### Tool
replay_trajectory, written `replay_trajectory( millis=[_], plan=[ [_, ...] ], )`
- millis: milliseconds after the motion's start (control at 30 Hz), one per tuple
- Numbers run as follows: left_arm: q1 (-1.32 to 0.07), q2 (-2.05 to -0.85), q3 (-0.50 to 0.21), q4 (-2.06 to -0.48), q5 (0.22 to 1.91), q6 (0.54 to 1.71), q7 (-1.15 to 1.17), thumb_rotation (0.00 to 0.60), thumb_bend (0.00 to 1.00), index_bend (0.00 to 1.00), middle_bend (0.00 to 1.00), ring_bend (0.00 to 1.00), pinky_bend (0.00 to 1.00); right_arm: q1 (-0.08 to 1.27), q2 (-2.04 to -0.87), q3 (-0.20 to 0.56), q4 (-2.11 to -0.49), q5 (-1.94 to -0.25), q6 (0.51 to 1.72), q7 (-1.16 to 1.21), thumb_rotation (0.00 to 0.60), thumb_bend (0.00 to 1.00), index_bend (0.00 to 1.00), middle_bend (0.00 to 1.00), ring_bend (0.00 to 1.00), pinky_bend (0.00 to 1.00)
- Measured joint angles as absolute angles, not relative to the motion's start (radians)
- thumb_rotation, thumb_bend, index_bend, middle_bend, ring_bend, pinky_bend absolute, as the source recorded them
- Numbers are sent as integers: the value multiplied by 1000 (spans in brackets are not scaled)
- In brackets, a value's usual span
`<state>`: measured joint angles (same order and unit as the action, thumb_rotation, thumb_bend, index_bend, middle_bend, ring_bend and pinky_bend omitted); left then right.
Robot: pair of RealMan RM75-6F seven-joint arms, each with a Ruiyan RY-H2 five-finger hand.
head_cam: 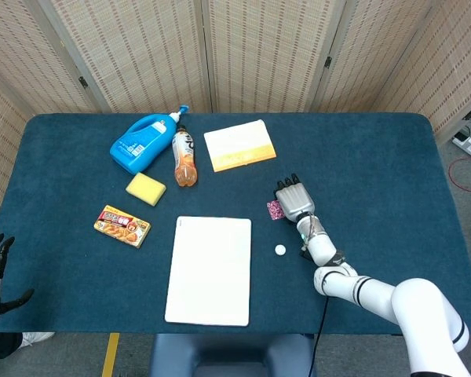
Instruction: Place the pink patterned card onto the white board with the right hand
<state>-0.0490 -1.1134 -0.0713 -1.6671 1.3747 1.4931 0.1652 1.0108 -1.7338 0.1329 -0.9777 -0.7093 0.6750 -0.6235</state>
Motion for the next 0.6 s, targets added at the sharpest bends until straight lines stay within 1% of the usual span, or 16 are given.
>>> replay_trajectory(
  millis=[200, 333, 600],
  plan=[
    [-49, -1107, -73, -1677, 1379, 1499, 172, 600, 208, 58, 51, 51, 0, 1010, -1680, 139, -1086, -737, 694, -617, 600, 304, 366, 172, 101, 0],
    [-49, -1106, -72, -1681, 1382, 1501, 173, 600, 207, 58, 51, 51, 0, 1011, -1641, 143, -1190, -755, 714, -616, 600, 305, 366, 173, 99, 0],
    [-43, -1097, -70, -1688, 1385, 1510, 174, 600, 207, 58, 51, 51, 0, 1033, -1605, 132, -1385, -802, 740, -639, 600, 305, 366, 175, 94, 0]
  ],
)
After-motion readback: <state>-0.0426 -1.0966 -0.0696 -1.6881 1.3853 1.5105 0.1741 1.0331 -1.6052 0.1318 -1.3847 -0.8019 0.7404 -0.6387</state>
